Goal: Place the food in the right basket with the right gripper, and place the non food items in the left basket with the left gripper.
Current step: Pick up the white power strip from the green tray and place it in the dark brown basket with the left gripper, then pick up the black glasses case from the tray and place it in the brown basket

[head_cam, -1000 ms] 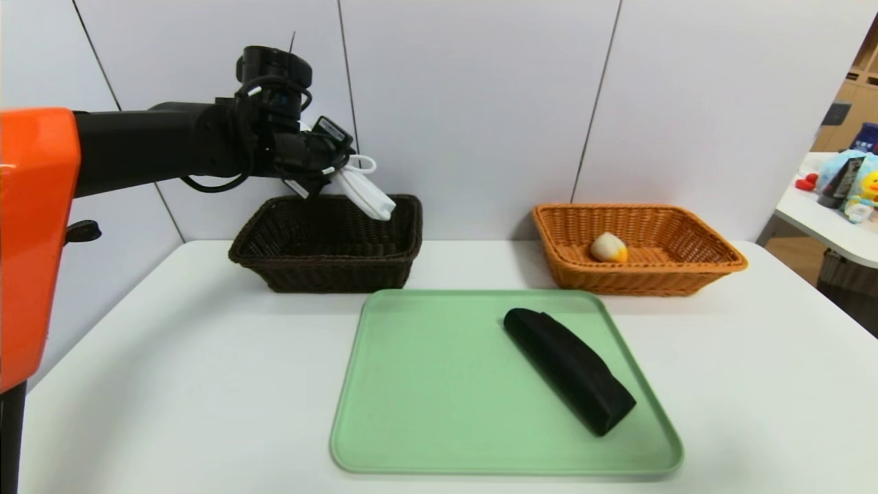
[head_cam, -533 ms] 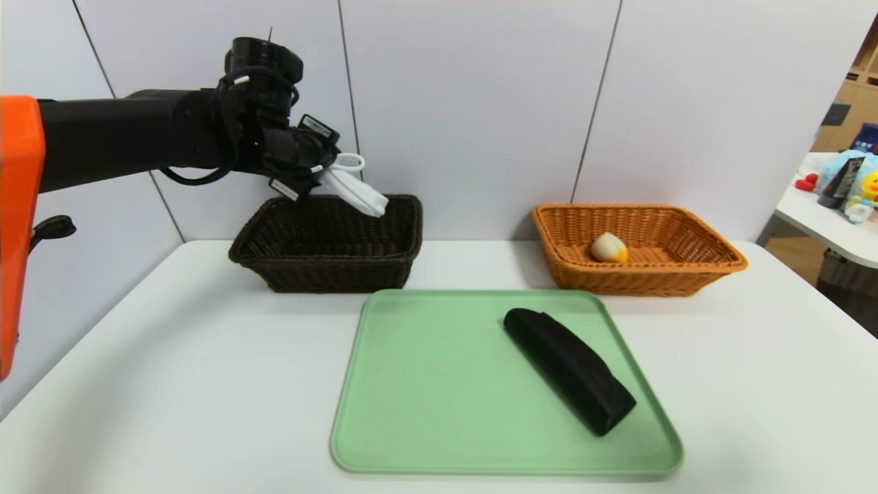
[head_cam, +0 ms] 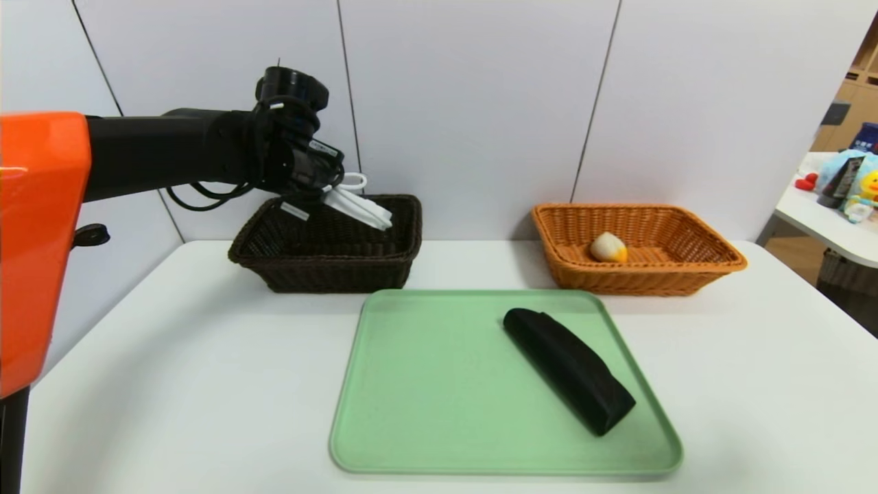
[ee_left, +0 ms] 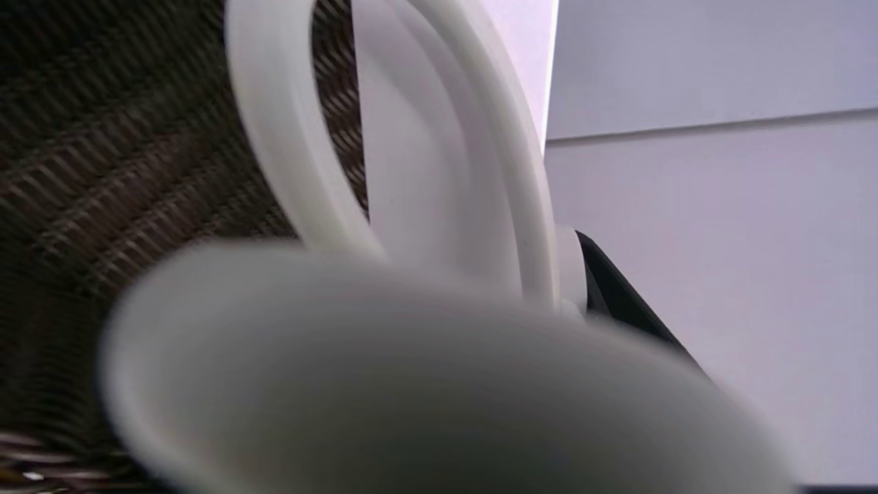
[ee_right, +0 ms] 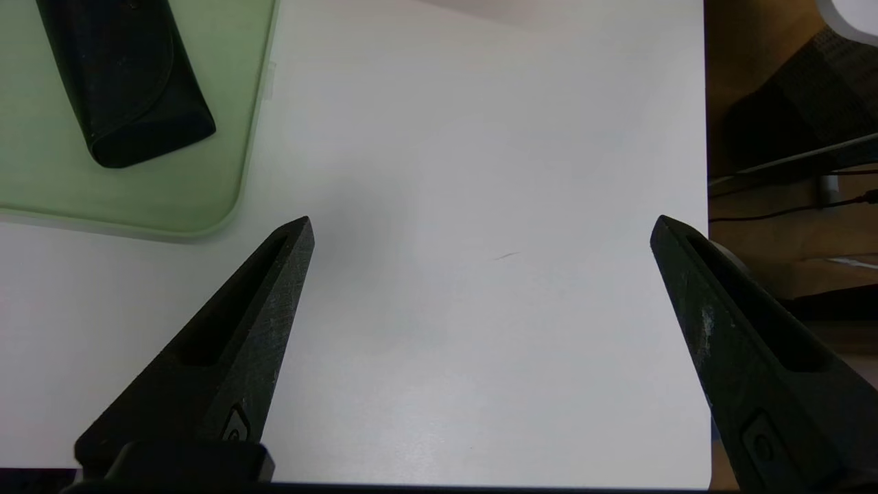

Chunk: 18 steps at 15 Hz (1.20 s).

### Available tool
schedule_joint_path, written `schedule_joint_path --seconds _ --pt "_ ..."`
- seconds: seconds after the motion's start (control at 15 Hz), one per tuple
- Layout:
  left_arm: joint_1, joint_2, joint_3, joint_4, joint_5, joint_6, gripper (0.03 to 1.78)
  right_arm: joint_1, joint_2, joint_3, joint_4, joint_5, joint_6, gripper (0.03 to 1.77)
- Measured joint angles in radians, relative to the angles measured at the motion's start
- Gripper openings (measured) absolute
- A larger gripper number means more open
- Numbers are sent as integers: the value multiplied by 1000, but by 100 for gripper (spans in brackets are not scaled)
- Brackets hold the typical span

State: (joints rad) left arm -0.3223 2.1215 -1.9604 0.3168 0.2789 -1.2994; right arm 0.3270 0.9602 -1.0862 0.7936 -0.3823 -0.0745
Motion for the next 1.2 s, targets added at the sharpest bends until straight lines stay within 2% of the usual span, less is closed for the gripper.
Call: schedule_joint_path --seconds 0.2,0.67,0.93,1.2 --pt "-2 -7 -5 25 -28 -6 80 0 8 2 0 0 0 170" --pt "0 -32 -3 50 -48 -1 80 -1 9 7 0 -2 0 170" --pt "-1 -37 1 47 -47 -19 116 -1 5 6 1 -2 0 170" --pt "0 -43 3 49 -45 -19 138 -1 -4 8 2 -1 0 170"
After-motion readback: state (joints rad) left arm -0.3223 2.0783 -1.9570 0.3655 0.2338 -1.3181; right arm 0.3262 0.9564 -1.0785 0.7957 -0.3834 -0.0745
